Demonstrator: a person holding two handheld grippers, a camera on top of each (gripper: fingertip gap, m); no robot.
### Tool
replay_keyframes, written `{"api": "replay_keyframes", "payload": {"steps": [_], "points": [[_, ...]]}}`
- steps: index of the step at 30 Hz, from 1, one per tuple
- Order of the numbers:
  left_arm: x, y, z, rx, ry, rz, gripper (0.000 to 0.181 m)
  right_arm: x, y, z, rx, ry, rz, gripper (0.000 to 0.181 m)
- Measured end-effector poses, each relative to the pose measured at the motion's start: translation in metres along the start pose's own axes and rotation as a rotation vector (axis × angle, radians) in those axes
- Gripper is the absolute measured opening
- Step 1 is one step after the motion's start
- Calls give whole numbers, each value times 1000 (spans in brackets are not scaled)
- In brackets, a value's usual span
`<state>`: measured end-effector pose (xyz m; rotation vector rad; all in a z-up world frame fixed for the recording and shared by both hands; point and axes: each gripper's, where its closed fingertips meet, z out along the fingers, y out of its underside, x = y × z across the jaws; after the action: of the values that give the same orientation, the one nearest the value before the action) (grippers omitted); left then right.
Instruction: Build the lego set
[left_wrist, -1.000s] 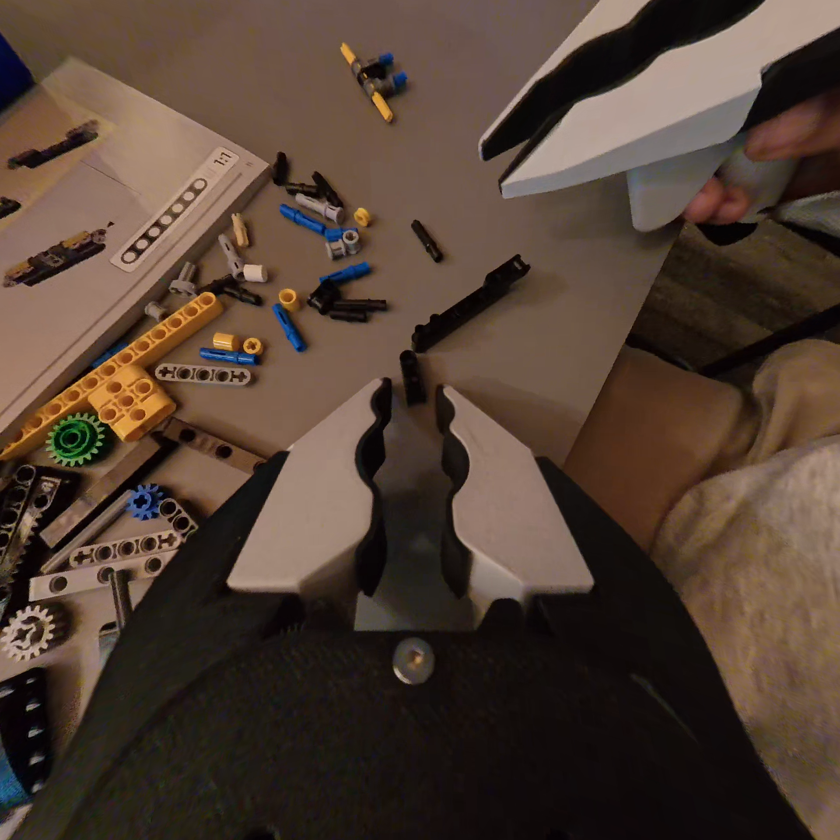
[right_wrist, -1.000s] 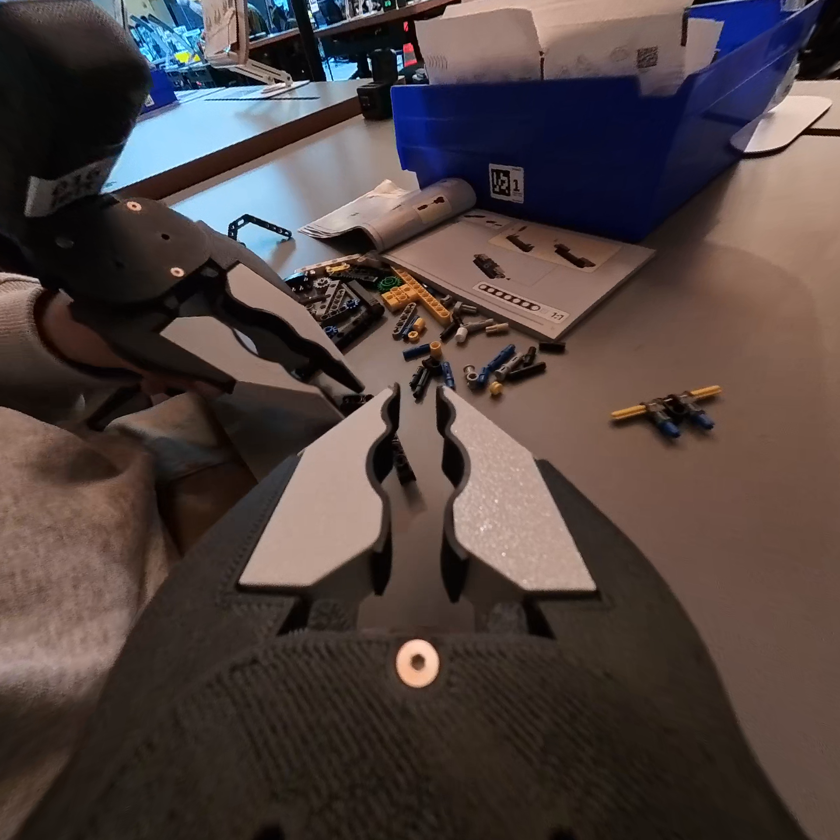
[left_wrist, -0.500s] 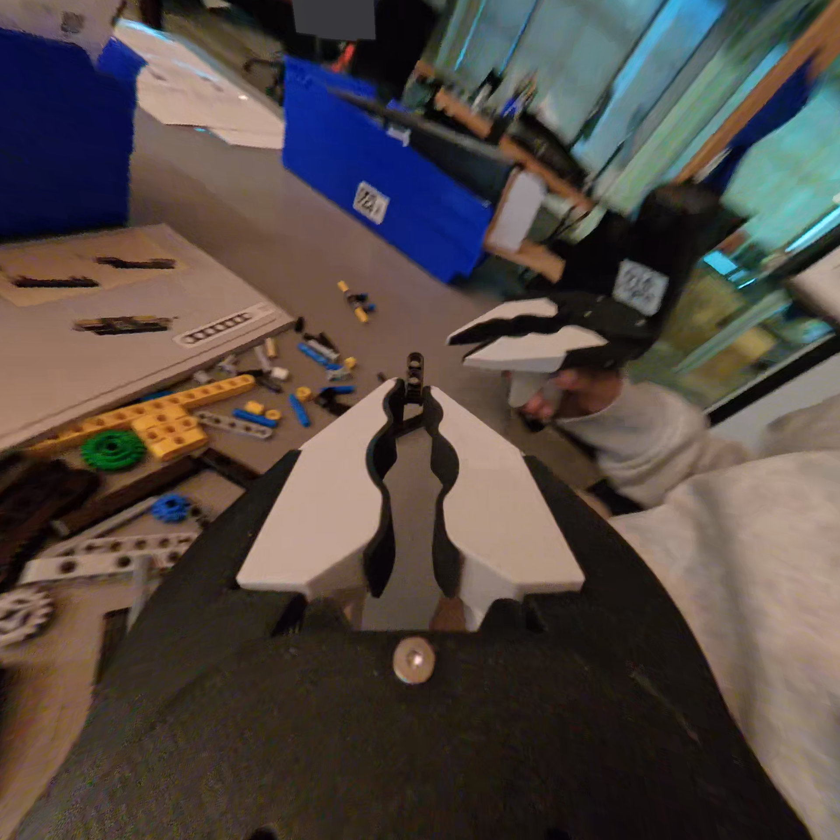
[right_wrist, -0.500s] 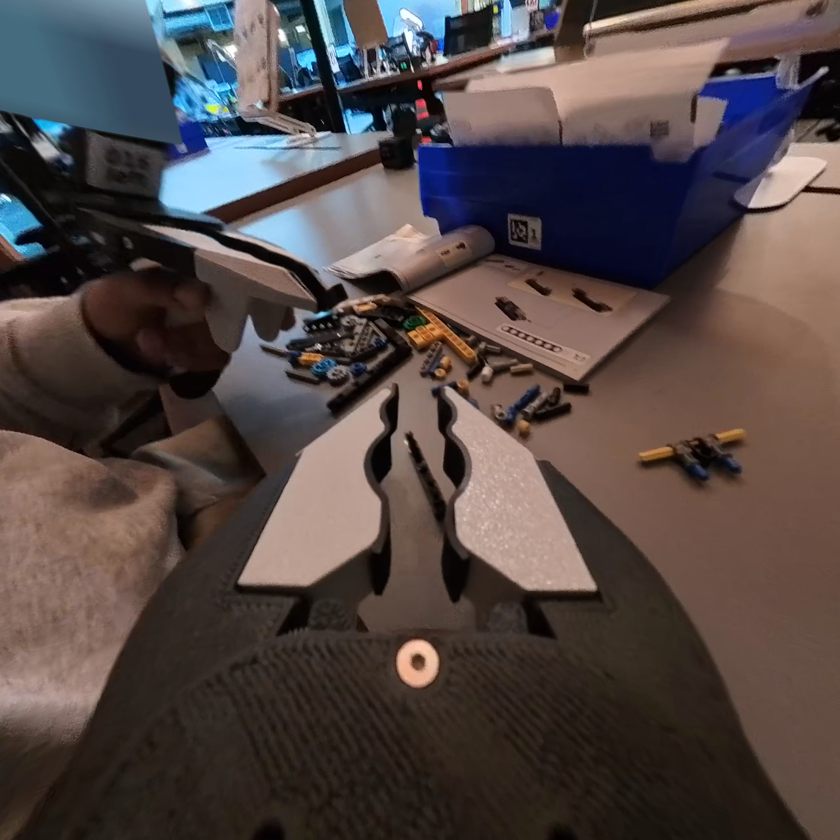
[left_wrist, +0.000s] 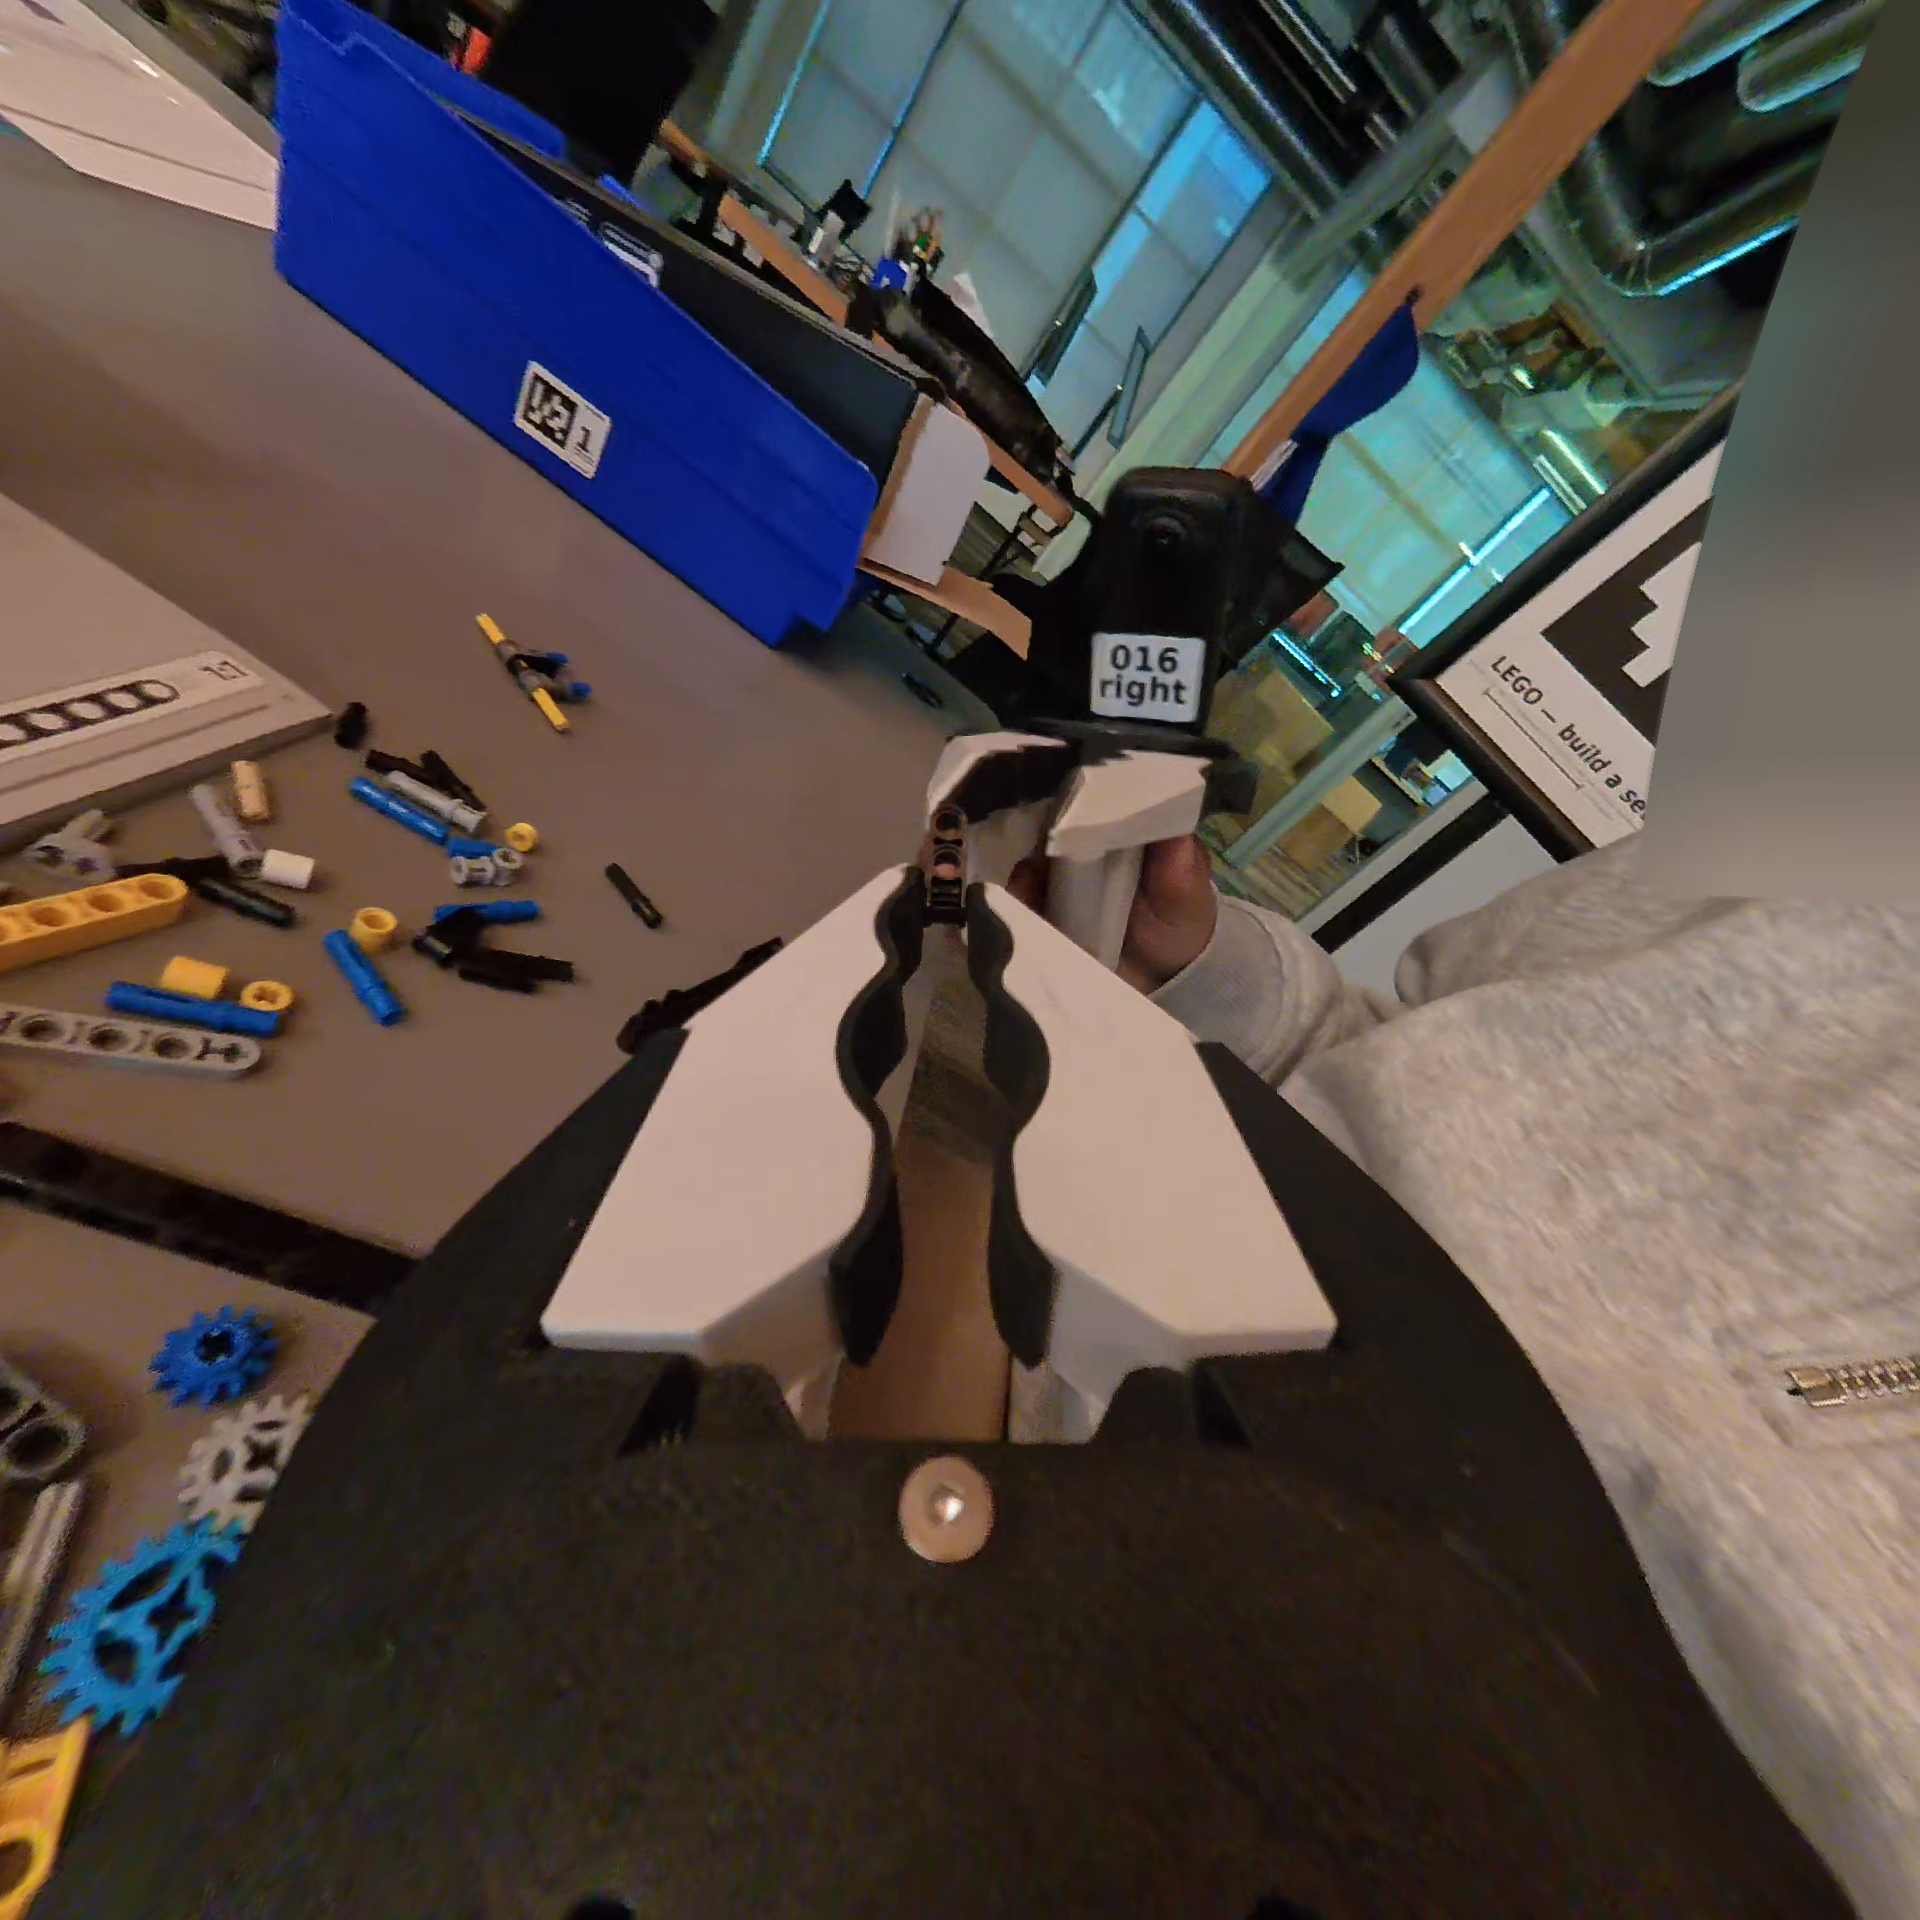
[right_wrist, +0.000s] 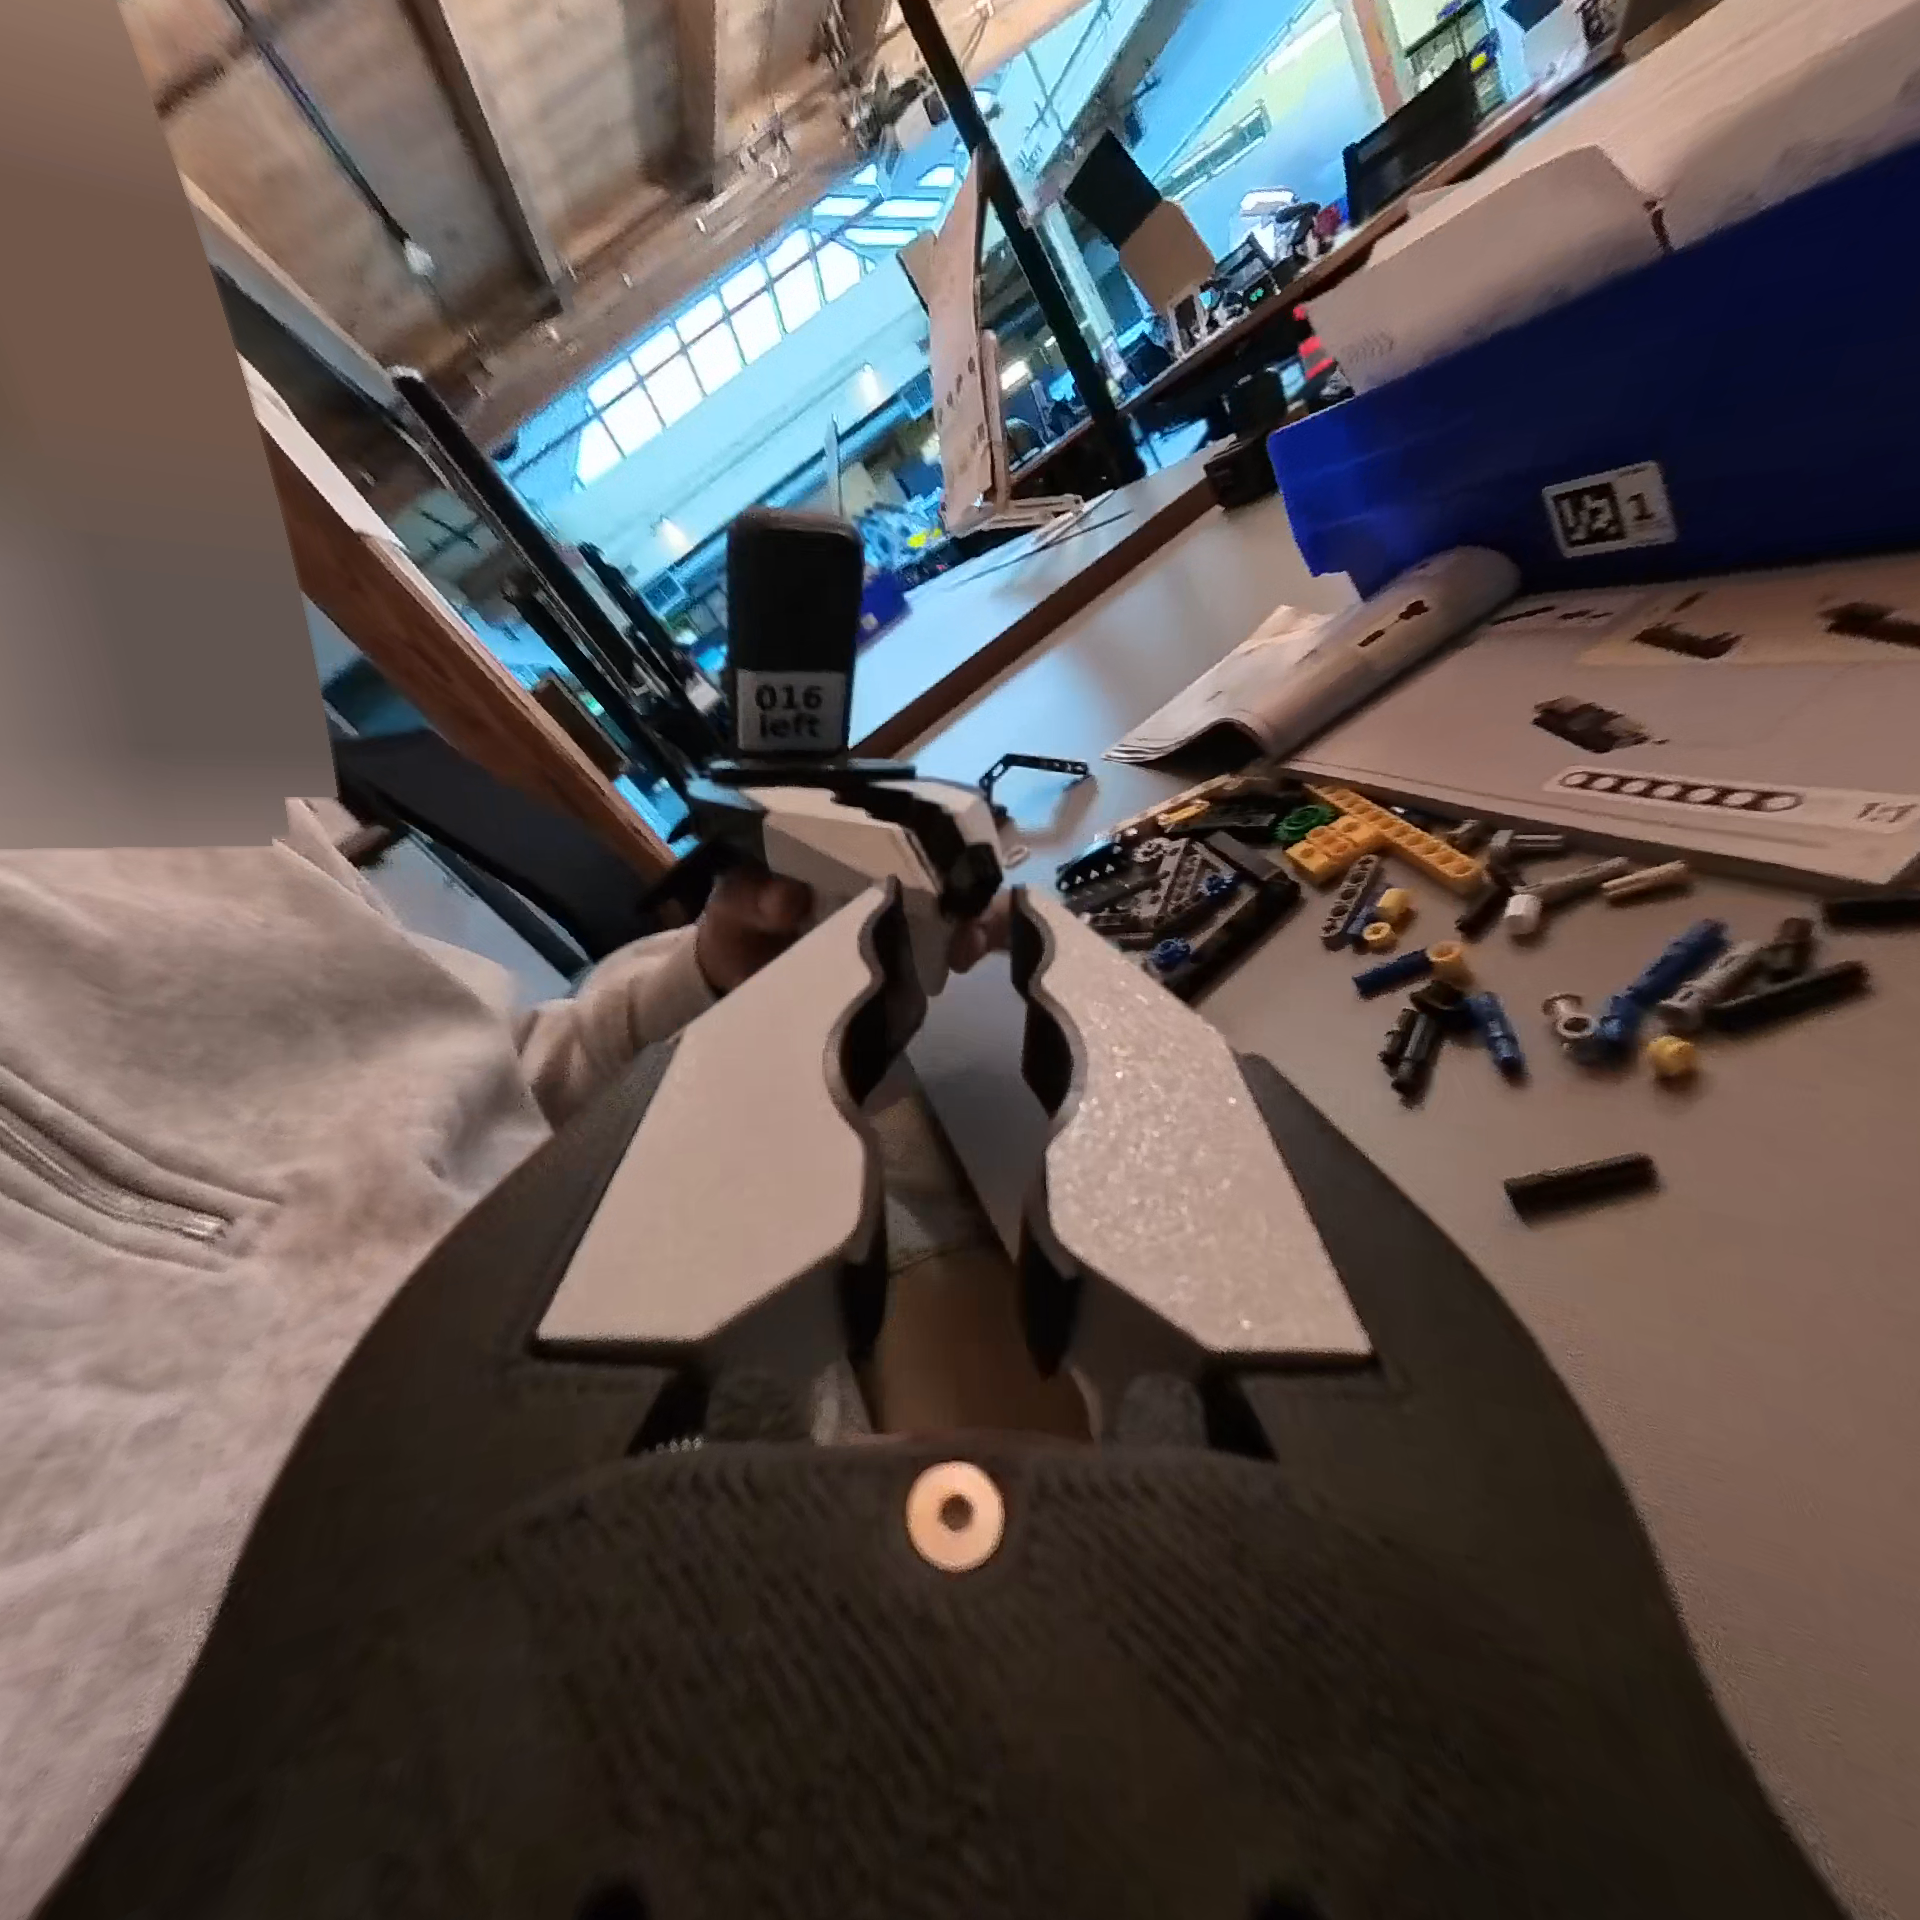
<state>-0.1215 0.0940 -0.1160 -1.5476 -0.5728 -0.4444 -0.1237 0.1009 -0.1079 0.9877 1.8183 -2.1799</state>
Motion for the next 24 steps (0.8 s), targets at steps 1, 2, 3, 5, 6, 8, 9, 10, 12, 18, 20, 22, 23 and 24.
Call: {"api": "replay_keyframes", "payload": {"steps": [1, 2, 3, 5, 6, 8, 9, 10, 12, 18, 20, 22, 23, 24], "points": [[2, 1, 1, -3, 9, 1, 6, 0, -1, -1, 7, -8, 18, 17], [4, 2, 2, -5, 21, 1, 6, 1, -1, -1, 6, -9, 24, 17], [6, 3, 3, -6, 34, -1, 6, 2, 0, -1, 2, -5, 23, 17], [10, 4, 5, -9, 51, -9, 6, 0, 2, 0, -8, -12, 15, 17], [11, 5, 6, -10, 59, -14, 6, -2, 3, 1, -15, -21, 14, 16], [12, 5, 7, -7, 61, -20, 6, -4, 6, 3, -31, -36, 10, 7], [12, 5, 7, -3, 62, -22, 6, -4, 6, 3, -29, -34, 6, 7], [13, 5, 7, -1, 69, -26, 6, -5, 5, 3, -31, -41, 0, 6], [14, 5, 6, -2, 78, -36, 6, -7, 5, 2, -37, -51, -6, 6], [8, 0, 3, 35, 23, 14, 32, -2, 12, -1, -97, -27, -64, 6], [10, -1, 1, 31, 35, 35, 37, 1, 20, -4, -150, 5, -149, 6], [12, 3, 0, 1, 55, 56, 37, -1, 25, -6, -191, 5, -222, 6], [12, 7, 0, -23, 63, 69, 37, -2, 29, -7, -210, -2, -251, 6], [13, 12, 0, -55, 70, 84, 36, -3, 32, -8, -231, -7, -277, 6]]}}
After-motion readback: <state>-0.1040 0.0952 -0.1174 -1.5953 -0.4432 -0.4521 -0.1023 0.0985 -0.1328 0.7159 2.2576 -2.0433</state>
